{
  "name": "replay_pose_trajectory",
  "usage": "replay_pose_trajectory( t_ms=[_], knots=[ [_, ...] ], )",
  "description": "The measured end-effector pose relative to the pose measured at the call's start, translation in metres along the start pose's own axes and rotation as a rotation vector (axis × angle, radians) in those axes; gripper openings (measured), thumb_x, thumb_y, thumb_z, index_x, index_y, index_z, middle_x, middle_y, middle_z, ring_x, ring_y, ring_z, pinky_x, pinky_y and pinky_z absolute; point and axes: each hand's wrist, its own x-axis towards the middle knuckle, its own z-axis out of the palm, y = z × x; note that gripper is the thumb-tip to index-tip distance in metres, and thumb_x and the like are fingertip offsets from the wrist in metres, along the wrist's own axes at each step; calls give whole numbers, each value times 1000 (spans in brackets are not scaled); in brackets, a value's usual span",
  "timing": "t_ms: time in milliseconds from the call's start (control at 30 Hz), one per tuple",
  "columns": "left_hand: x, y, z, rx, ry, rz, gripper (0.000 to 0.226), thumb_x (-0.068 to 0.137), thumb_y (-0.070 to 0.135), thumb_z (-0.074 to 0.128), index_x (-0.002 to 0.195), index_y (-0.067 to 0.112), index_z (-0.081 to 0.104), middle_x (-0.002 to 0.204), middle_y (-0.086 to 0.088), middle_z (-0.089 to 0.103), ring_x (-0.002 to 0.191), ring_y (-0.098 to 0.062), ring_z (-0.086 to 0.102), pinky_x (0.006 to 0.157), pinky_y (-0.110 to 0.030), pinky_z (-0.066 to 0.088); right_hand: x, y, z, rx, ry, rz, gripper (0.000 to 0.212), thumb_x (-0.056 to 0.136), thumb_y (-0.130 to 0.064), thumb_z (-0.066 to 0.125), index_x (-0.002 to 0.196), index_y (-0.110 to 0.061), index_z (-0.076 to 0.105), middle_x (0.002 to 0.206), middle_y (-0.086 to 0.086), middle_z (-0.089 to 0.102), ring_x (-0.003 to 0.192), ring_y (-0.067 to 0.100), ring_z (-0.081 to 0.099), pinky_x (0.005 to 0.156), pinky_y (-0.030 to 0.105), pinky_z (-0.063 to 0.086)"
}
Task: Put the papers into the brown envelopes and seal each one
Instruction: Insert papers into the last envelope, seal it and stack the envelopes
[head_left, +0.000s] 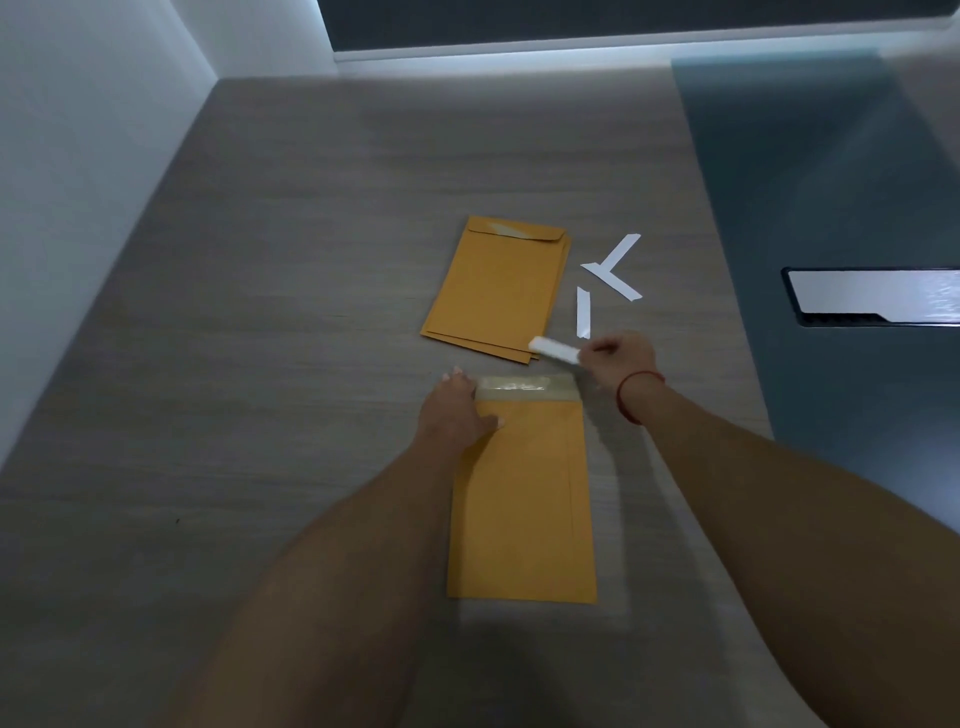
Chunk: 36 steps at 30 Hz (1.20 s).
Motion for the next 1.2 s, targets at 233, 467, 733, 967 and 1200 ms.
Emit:
replay_pose_trajectory(
  t_ms=[233, 467, 733, 967, 1200],
  knots=[
    [-1, -5, -5, -98, -15, 23, 103, 65, 42, 85, 147, 11, 30, 155, -9, 33, 142, -26, 34, 112, -39, 37, 4, -4, 2, -164, -46, -76, 29, 77, -3, 60, 104, -12, 64, 107, 6, 64, 107, 30, 58, 82, 28, 51],
    [-6, 6, 1, -84, 52, 167, 96, 69, 27, 85, 147, 20, 29, 150, -6, 36, 138, -28, 36, 109, -44, 39, -19, -3, 29, -439, -274, -259, 31, 82, 1, 55, 104, -17, 68, 115, 7, 64, 107, 26, 61, 95, 38, 50],
    [-34, 7, 21, 151, 239, 204, 42, 90, 18, 60, 132, 22, 57, 124, -3, 57, 121, -23, 50, 103, -36, 37, -49, 1, 29, -680, -281, -484, 38, 90, 1, 47, 109, -21, 71, 122, 4, 64, 112, 27, 59, 100, 37, 44],
    [-56, 0, 50, 253, 16, 209, 55, 98, 8, 38, 150, 22, 27, 163, -3, 11, 151, -24, 14, 117, -50, 24, -89, 27, 52, -972, -464, -373, 56, 96, -12, 39, 149, -24, 28, 158, -4, 23, 144, 19, 26, 117, 49, 16],
    [-56, -27, 38, 393, 30, 73, 56, 102, 19, 35, 154, 14, 13, 164, -3, 4, 152, -23, 6, 122, -48, 10, -89, 28, 36, -1131, -336, -240, 55, 95, -19, 35, 149, -8, 26, 154, 4, 33, 139, 20, 36, 119, 49, -2]
  ],
)
